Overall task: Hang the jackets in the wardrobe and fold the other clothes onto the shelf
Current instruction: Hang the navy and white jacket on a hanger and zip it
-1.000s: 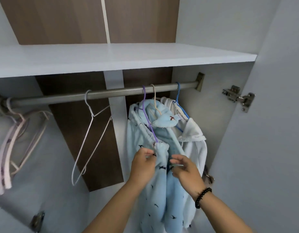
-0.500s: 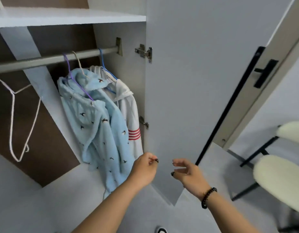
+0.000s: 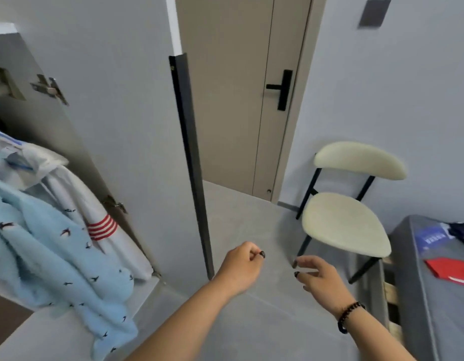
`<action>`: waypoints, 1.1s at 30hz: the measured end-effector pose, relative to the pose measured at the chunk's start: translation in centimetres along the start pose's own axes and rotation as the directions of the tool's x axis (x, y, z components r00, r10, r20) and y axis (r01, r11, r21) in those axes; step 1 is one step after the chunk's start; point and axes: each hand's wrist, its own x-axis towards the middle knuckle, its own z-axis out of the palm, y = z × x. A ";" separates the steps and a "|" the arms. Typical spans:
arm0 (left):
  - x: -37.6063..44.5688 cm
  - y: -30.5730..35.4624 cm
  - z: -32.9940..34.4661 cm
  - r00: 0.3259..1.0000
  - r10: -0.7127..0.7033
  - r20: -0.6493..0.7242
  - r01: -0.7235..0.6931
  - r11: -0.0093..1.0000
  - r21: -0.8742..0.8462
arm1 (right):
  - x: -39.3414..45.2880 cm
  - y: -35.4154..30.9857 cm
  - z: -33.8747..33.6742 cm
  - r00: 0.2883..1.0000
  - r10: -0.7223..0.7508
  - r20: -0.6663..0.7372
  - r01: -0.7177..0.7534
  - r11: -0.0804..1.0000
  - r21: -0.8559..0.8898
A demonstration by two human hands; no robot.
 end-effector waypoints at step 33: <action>20.1 21.3 31.4 0.866 0.098 0.490 -0.143 0.988 0.055 | 12.2 15.1 -30.8 0.887 0.365 -0.284 -0.283 0.914 0.290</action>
